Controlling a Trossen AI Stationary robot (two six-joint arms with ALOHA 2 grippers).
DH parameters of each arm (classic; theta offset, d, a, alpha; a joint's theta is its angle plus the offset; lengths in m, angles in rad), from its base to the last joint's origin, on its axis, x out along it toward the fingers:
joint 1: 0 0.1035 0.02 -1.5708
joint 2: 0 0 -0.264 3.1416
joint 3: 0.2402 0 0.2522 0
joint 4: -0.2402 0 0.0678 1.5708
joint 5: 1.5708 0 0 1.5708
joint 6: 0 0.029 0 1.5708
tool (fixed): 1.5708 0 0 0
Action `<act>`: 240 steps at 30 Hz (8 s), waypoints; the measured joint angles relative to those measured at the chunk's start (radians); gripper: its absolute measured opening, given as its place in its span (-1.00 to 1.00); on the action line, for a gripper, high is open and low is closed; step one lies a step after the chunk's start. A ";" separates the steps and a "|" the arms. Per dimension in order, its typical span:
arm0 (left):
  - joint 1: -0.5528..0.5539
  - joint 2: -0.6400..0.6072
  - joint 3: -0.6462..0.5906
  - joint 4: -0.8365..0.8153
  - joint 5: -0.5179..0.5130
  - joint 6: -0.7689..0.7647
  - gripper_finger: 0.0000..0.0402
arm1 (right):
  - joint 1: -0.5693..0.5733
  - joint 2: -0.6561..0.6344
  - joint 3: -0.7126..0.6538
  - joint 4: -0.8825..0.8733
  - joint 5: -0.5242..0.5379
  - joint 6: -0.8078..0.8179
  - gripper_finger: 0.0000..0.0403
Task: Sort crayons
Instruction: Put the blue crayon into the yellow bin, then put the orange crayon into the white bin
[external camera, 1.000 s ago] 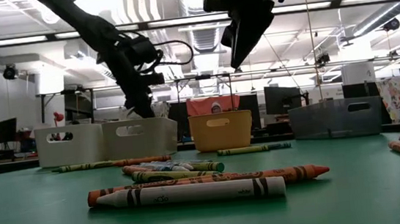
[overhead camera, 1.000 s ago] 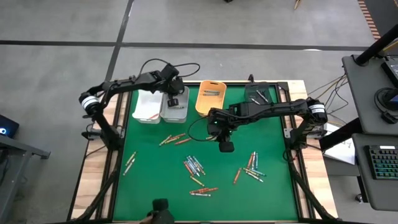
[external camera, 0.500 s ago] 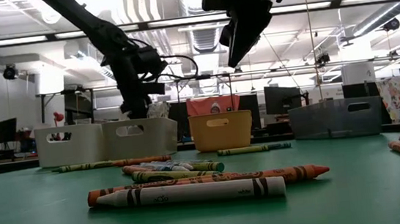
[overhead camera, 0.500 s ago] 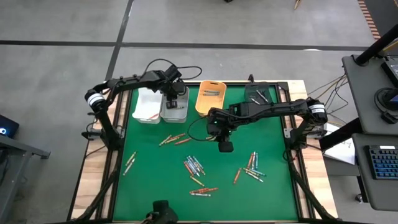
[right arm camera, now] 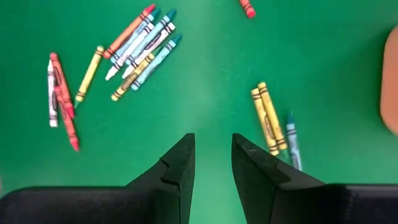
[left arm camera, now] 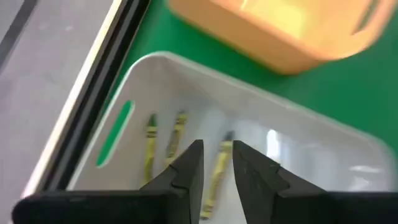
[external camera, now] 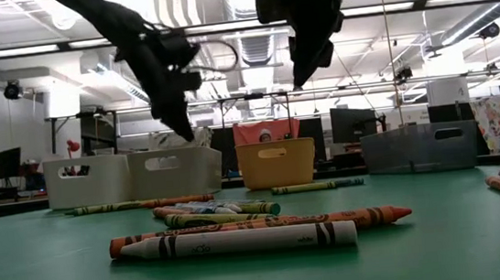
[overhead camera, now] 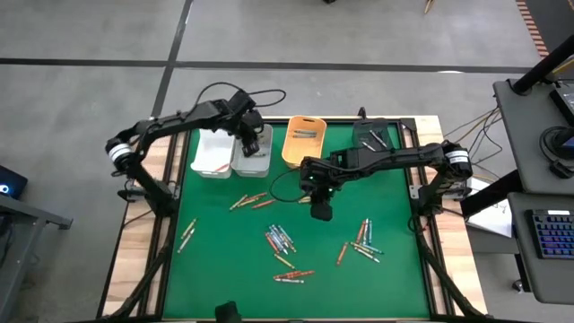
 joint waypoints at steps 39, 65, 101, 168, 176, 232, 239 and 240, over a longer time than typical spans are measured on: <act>-0.401 -0.575 -0.633 0.771 0.005 -0.430 -0.66 | -0.023 0.001 -0.220 -0.054 0.238 -0.203 -0.54; -0.401 -0.561 -0.626 0.799 -0.002 -0.420 -0.66 | -0.082 0.001 -0.510 0.422 0.237 -0.250 -0.54; -0.401 -0.561 -0.626 0.815 -0.003 -0.419 -0.66 | -0.091 -0.040 -0.580 0.483 0.276 -0.208 -0.94; -0.399 -0.618 -0.628 0.781 -0.106 -0.355 -0.66 | -0.490 0.513 0.503 -0.151 0.280 -0.437 -0.34; -0.423 -0.622 -0.628 0.619 -0.012 -0.593 -0.66 | -0.445 0.397 0.500 -0.267 0.220 -0.347 -0.41; -0.798 -0.514 -0.449 0.582 -0.498 -0.340 -0.66 | 0.333 -0.080 -0.368 -0.291 0.025 1.027 -0.65; -0.796 -0.512 -0.362 0.423 -0.500 -0.265 -0.66 | 0.496 -0.186 -0.402 -0.308 0.026 1.271 -0.66; -0.796 -0.512 -0.352 0.416 -0.500 -0.253 -0.66 | 0.513 -0.213 -0.413 -0.305 0.033 1.323 -0.66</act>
